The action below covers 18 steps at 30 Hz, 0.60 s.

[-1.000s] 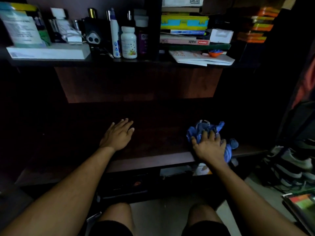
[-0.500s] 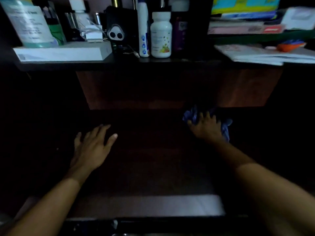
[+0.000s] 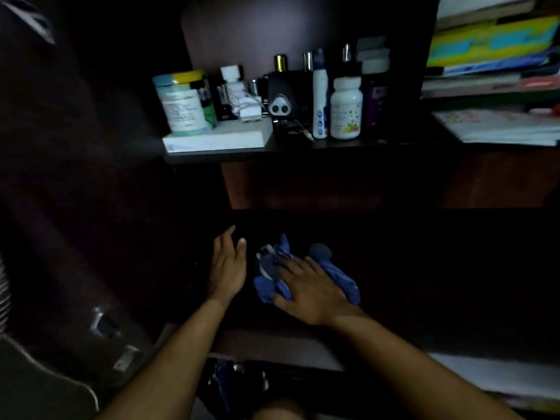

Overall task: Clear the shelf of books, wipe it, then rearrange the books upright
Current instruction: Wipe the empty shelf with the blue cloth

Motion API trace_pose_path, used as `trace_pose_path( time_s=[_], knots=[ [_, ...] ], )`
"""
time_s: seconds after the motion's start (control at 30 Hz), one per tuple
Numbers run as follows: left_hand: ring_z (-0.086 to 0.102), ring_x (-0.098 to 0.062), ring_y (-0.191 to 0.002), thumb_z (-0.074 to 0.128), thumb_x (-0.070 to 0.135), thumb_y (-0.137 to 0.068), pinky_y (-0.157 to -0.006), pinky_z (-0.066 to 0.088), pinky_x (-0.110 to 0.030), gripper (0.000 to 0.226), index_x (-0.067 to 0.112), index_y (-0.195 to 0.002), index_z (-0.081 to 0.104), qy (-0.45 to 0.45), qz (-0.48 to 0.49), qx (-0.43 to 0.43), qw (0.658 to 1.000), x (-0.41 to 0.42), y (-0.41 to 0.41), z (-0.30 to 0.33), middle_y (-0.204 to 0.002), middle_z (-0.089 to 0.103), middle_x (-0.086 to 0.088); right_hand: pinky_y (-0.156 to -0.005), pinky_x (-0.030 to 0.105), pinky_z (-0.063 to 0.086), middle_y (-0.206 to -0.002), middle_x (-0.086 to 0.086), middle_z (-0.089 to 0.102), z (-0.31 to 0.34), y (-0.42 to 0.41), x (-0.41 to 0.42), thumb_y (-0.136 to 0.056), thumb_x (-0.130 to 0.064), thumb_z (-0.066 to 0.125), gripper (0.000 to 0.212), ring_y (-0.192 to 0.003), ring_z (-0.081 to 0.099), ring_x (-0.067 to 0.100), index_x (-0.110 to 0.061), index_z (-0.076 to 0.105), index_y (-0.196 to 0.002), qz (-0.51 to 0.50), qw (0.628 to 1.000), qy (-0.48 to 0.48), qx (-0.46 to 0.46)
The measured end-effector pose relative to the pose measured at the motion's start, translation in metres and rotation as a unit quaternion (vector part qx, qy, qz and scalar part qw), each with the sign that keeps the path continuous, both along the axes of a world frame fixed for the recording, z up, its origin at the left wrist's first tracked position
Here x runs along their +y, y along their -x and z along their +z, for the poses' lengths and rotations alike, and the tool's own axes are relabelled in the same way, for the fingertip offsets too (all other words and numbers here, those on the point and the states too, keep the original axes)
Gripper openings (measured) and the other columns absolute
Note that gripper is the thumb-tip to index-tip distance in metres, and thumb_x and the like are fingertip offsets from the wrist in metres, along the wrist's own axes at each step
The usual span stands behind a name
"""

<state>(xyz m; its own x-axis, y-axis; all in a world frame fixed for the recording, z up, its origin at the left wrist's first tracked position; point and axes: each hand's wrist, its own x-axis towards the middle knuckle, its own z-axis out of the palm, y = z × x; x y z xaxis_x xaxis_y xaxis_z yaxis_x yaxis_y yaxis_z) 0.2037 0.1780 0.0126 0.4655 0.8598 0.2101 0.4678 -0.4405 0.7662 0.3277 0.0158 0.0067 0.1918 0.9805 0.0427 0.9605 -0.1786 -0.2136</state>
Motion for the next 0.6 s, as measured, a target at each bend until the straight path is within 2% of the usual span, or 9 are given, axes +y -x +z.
trace_pose_path(
  time_s=[0.03, 0.1, 0.2, 0.3, 0.33, 0.4, 0.47, 0.53, 0.6],
  knots=[
    [0.037, -0.028, -0.142, 0.034, 0.039, -0.108, -0.116, 0.03, -0.039, 0.045, 0.024, -0.151, 0.039, 0.006, -0.017, 0.046, 0.999, -0.004, 0.006, -0.002, -0.158, 0.034, -0.005, -0.125, 0.04, 0.003, -0.168, -0.003, 0.014, -0.002, 0.0, -0.024, -0.096, -0.067, 0.032, 0.078, -0.154, 0.012, 0.018, -0.022, 0.023, -0.159, -0.005, 1.0, 0.002, -0.003],
    [0.028, -0.027, -0.148, 0.034, 0.038, -0.109, -0.122, 0.02, -0.037, 0.044, 0.026, -0.15, 0.042, -0.01, -0.07, 0.174, 0.982, -0.017, 0.02, -0.005, -0.162, 0.03, -0.001, -0.125, 0.036, 0.002, -0.167, -0.004, 0.017, -0.002, -0.011, -0.067, -0.085, -0.076, 0.018, 0.091, -0.153, 0.012, 0.015, -0.023, 0.025, -0.158, -0.047, 0.999, 0.011, -0.006],
    [0.006, -0.014, -0.155, 0.028, 0.052, -0.106, -0.124, -0.002, -0.031, 0.056, 0.03, -0.158, 0.025, -0.06, -0.178, 0.284, 0.94, -0.035, 0.047, -0.008, -0.168, 0.011, 0.005, -0.123, 0.038, 0.012, -0.166, -0.002, 0.023, -0.006, -0.041, -0.117, -0.076, -0.08, 0.013, 0.098, -0.151, 0.022, 0.019, -0.027, 0.028, -0.158, -0.146, 0.989, -0.006, -0.012],
    [0.001, -0.006, -0.154, 0.017, 0.074, -0.088, -0.123, -0.004, -0.029, 0.081, 0.036, -0.159, 0.017, -0.088, -0.238, 0.326, 0.911, -0.037, 0.078, -0.001, -0.168, 0.006, 0.012, -0.121, 0.042, 0.019, -0.164, 0.001, 0.026, -0.006, -0.07, -0.153, -0.081, -0.079, 0.021, 0.092, -0.148, 0.029, 0.024, -0.026, 0.031, -0.155, -0.223, 0.975, 0.0, -0.026],
    [0.003, -0.006, -0.154, 0.019, 0.075, -0.089, -0.124, -0.001, -0.032, 0.079, 0.038, -0.159, 0.017, -0.106, -0.234, 0.338, 0.905, -0.035, 0.089, 0.001, -0.167, 0.007, 0.012, -0.121, 0.043, 0.02, -0.165, 0.003, 0.024, -0.005, -0.077, -0.16, -0.081, -0.079, 0.021, 0.092, -0.148, 0.029, 0.025, -0.025, 0.03, -0.155, -0.242, 0.97, -0.003, -0.028],
    [0.01, -0.009, -0.154, 0.026, 0.072, -0.094, -0.125, 0.003, -0.038, 0.07, 0.041, -0.157, 0.023, -0.138, -0.201, 0.338, 0.909, -0.03, 0.105, 0.0, -0.167, 0.013, 0.011, -0.121, 0.044, 0.018, -0.168, 0.004, 0.014, -0.003, -0.089, -0.166, -0.089, -0.074, 0.03, 0.085, -0.15, 0.026, 0.027, -0.027, 0.016, -0.16, -0.275, 0.961, -0.014, -0.017],
    [0.017, -0.009, -0.152, 0.022, 0.079, -0.091, -0.124, 0.007, -0.036, 0.075, 0.041, -0.155, 0.028, -0.146, -0.174, 0.314, 0.922, -0.026, 0.114, -0.003, -0.166, 0.02, 0.01, -0.121, 0.047, 0.017, -0.169, 0.003, 0.006, -0.004, -0.102, -0.162, -0.096, -0.066, 0.036, 0.078, -0.151, 0.023, 0.029, -0.034, 0.006, -0.161, -0.283, 0.959, -0.018, -0.015],
    [0.025, -0.01, -0.149, 0.02, 0.081, -0.088, -0.122, 0.01, -0.032, 0.075, 0.042, -0.152, 0.032, -0.157, -0.159, 0.297, 0.928, -0.024, 0.114, -0.008, -0.163, 0.025, 0.013, -0.121, 0.05, 0.016, -0.169, -0.001, 0.007, -0.005, -0.118, -0.149, -0.097, -0.067, 0.029, 0.074, -0.151, 0.022, 0.028, -0.035, 0.012, -0.16, -0.284, 0.958, -0.005, -0.026],
    [0.029, -0.009, -0.145, 0.025, 0.076, -0.091, -0.121, 0.009, -0.029, 0.068, 0.042, -0.149, 0.035, -0.159, -0.156, 0.286, 0.932, -0.025, 0.111, -0.01, -0.161, 0.028, 0.014, -0.122, 0.051, 0.013, -0.169, -0.001, 0.01, -0.007, -0.138, -0.125, -0.097, -0.066, 0.031, 0.073, -0.152, 0.02, 0.027, -0.029, 0.021, -0.159, -0.285, 0.958, 0.006, -0.022]
  ],
)
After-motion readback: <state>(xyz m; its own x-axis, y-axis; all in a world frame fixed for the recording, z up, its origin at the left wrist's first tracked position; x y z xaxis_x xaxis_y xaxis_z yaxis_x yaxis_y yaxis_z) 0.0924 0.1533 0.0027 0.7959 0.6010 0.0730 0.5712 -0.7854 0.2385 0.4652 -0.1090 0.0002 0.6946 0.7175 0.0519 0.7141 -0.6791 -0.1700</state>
